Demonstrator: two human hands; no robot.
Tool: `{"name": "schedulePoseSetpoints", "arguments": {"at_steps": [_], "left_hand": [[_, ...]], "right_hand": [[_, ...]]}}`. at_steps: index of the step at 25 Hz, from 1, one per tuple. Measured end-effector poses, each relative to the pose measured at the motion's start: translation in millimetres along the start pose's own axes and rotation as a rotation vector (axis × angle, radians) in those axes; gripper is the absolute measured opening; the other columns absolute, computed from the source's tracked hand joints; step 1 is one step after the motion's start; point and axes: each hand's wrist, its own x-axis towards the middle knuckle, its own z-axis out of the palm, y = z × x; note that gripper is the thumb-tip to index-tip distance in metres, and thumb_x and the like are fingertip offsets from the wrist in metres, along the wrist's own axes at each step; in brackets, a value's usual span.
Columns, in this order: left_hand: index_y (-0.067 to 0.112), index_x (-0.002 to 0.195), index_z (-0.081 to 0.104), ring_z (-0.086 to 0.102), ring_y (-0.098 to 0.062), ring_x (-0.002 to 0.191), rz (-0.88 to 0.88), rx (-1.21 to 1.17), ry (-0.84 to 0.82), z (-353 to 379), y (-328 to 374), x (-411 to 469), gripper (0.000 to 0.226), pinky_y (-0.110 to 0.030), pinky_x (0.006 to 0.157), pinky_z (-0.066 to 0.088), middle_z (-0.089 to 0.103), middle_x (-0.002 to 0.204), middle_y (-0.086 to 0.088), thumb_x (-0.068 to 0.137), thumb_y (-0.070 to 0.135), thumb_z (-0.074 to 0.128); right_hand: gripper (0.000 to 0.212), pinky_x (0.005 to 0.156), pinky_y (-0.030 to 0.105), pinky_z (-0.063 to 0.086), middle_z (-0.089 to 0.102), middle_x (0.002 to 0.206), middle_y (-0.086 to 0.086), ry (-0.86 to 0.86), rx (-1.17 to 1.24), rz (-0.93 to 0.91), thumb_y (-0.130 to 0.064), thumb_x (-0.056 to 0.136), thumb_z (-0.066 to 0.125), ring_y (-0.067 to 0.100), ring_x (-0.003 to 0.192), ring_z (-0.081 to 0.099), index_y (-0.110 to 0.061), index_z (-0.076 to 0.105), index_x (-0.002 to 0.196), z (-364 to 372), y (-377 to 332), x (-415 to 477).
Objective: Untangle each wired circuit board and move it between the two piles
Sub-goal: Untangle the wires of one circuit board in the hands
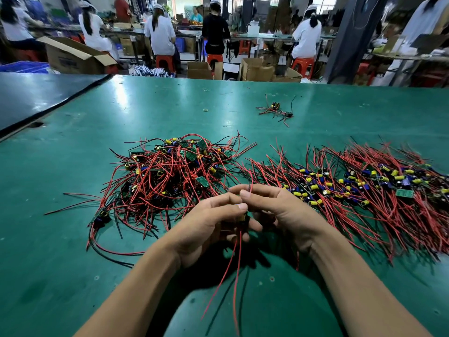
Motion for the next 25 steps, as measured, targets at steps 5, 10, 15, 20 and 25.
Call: {"name": "schedulePoseSetpoints", "arguments": {"at_steps": [5, 10, 15, 20, 25], "left_hand": [[0.01, 0.091, 0.07, 0.068, -0.027, 0.073, 0.018, -0.021, 0.041, 2, -1, 4, 0.015, -0.031, 0.068, 0.056, 0.072, 0.091, -0.022, 0.079, 0.018, 0.067], [0.009, 0.087, 0.074, 0.064, -0.023, 0.068, 0.062, 0.087, 0.081, 5, -2, 2, 0.012, -0.032, 0.066, 0.047, 0.072, 0.08, -0.016, 0.083, 0.011, 0.063], [0.003, 0.09, 0.074, 0.063, -0.024, 0.066, 0.076, 0.047, 0.093, 6, -4, 2, 0.019, -0.03, 0.064, 0.051, 0.07, 0.08, -0.018, 0.092, 0.005, 0.055], [0.011, 0.074, 0.075, 0.056, -0.015, 0.054, 0.032, -0.001, 0.043, 11, -1, -1, 0.02, -0.025, 0.056, 0.046, 0.062, 0.064, -0.008, 0.088, 0.014, 0.059], [0.005, 0.076, 0.067, 0.054, -0.011, 0.053, 0.038, -0.091, 0.035, 12, 2, -2, 0.021, -0.021, 0.052, 0.047, 0.06, 0.066, -0.007, 0.091, 0.004, 0.053]], "right_hand": [[0.028, 0.045, 0.025, 0.052, 0.069, 0.074, 0.006, 0.02, 0.072, -0.127, -0.029, 0.064, 0.093, 0.012, 0.05, 0.055, -0.017, 0.078, 0.085, 0, 1, 3], [0.025, 0.046, 0.017, 0.039, 0.065, 0.066, -0.003, 0.097, -0.043, -0.191, -0.032, 0.064, 0.092, 0.008, 0.052, 0.055, -0.025, 0.07, 0.072, -2, 4, 9], [0.026, 0.044, 0.024, 0.05, 0.063, 0.066, 0.006, 0.059, -0.007, -0.172, -0.029, 0.061, 0.09, 0.015, 0.049, 0.058, -0.022, 0.066, 0.066, 0, 4, 5], [0.025, 0.052, 0.024, 0.053, 0.071, 0.077, 0.002, -0.104, -0.006, -0.124, -0.034, 0.083, 0.076, 0.013, 0.051, 0.063, -0.021, 0.077, 0.104, 6, 5, 0], [0.043, 0.057, 0.022, 0.035, 0.061, 0.071, 0.001, -0.098, -0.159, -0.14, -0.05, 0.084, 0.068, 0.008, 0.059, 0.047, -0.022, 0.076, 0.116, -5, 5, 3]]}}
